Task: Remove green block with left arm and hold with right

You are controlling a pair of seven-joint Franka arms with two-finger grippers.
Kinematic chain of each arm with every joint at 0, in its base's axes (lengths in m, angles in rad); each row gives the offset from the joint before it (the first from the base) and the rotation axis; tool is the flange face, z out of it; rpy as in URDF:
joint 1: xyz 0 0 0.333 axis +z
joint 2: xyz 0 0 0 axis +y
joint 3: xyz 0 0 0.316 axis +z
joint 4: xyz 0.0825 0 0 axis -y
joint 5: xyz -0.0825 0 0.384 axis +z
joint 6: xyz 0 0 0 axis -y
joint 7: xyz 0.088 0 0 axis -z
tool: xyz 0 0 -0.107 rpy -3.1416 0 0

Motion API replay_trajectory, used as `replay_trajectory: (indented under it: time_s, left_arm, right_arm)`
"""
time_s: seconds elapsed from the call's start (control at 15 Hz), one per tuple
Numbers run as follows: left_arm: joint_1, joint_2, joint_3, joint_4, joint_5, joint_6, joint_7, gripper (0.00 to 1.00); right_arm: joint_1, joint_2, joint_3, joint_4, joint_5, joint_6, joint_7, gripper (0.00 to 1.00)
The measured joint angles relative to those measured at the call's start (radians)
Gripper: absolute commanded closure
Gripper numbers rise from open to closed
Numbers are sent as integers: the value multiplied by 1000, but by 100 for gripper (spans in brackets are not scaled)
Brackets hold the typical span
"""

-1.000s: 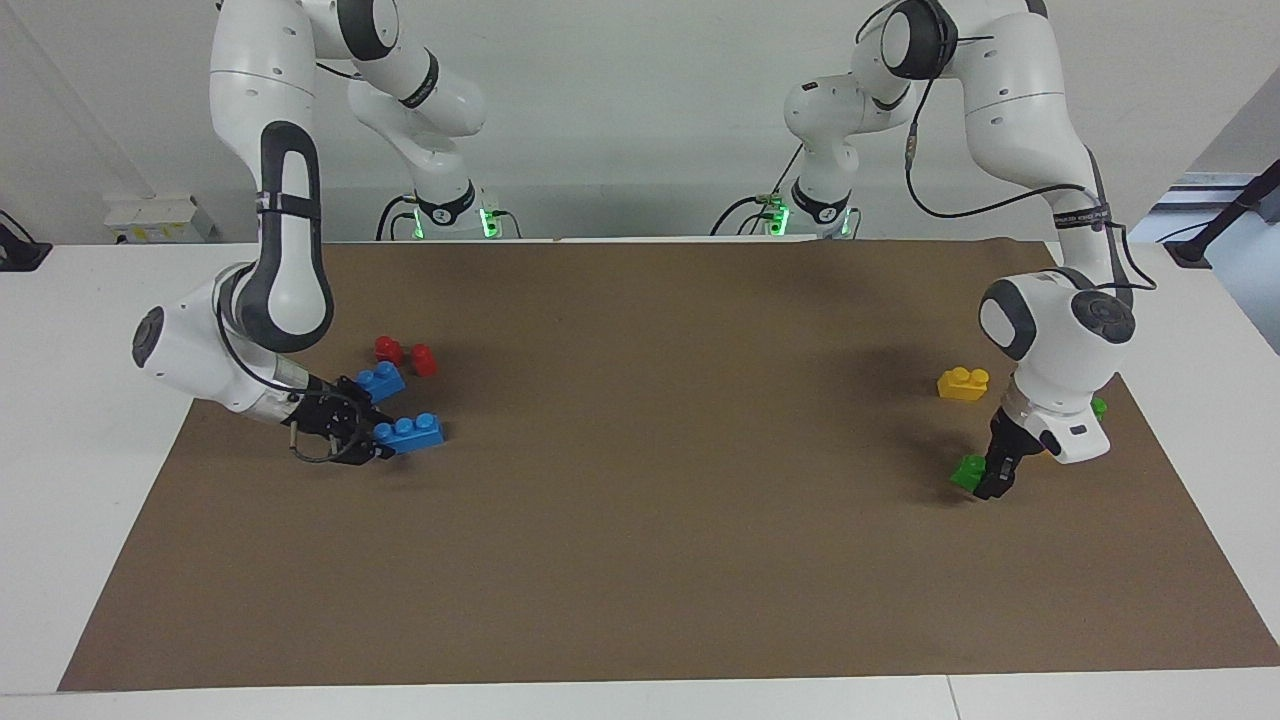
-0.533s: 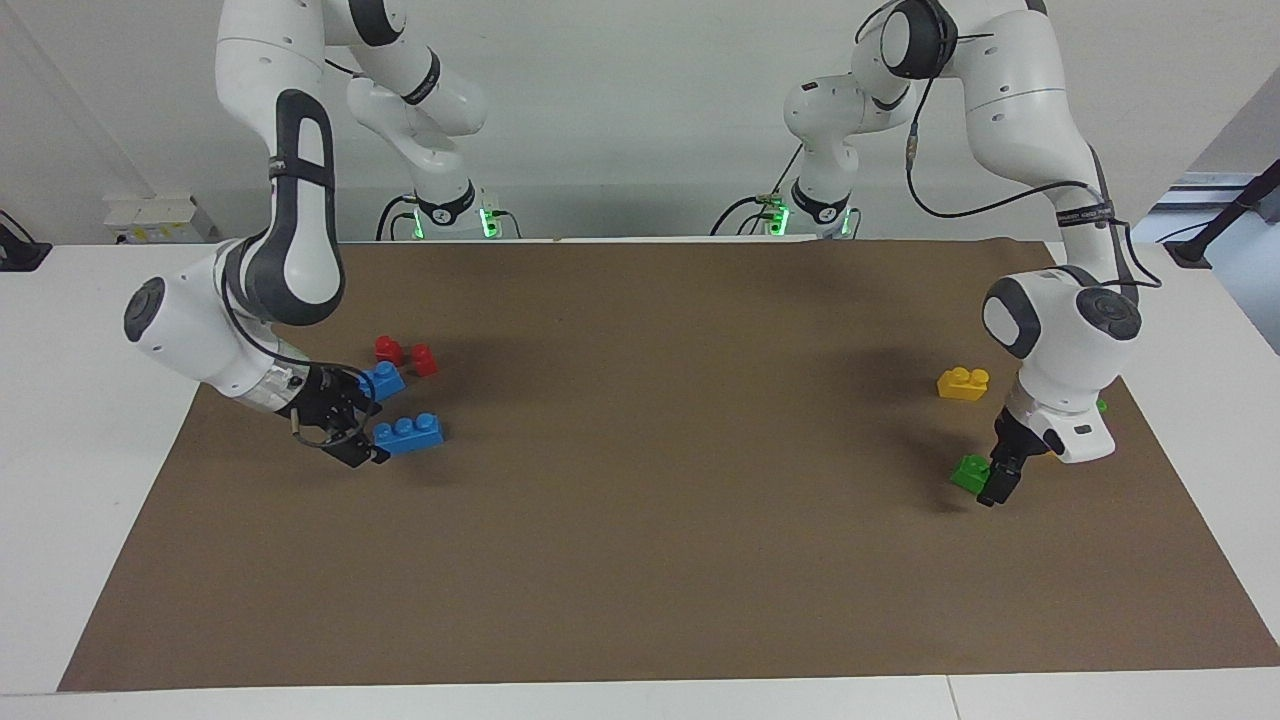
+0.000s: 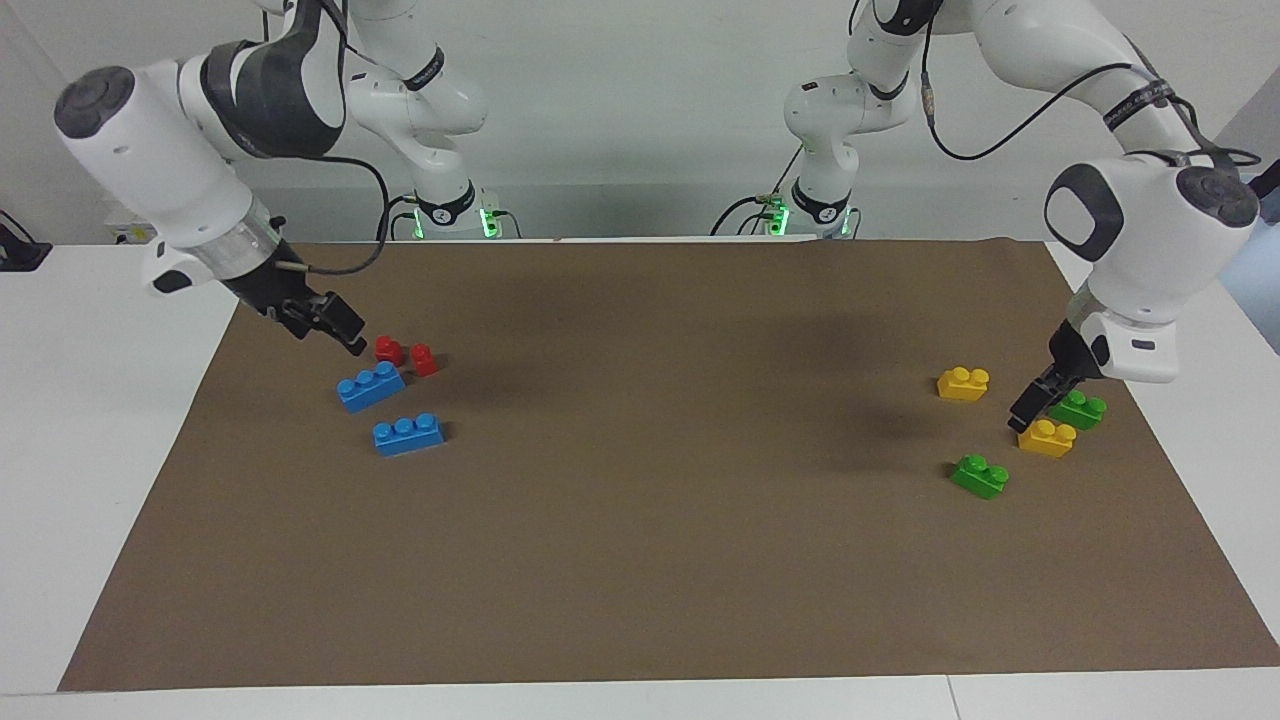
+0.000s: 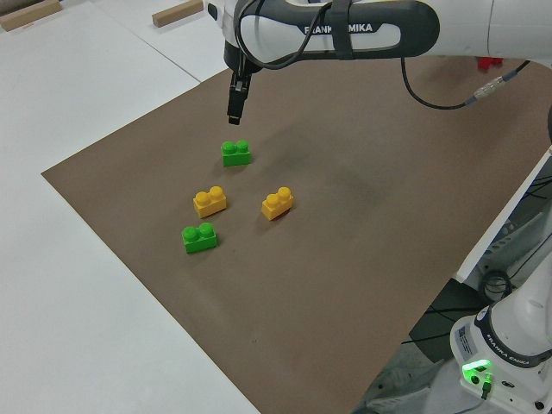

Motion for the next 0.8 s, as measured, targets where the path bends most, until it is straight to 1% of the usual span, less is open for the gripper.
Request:
replay_trajectory:
  time_s: [0.13,0.33,0.53,0.8]
  left_arm:
    - [0,-67,-17,0,0,-89,50,0]
    - [0,-135,-43,-3,0,-173,94,0]
    - [0,-157,-50,-5,0,-218,142,0]
    - [0,-160,-51,-6,0,-239,184,0]
  right_arm:
    - [3,-13,3,24,-29,-43,-13,0]
    - [25,-9,8,33,-61,-50,-15,0]
    - [28,0,9,32,-64,-49,-15,0]
    - [28,0,9,32,-100,-46,-33,0]
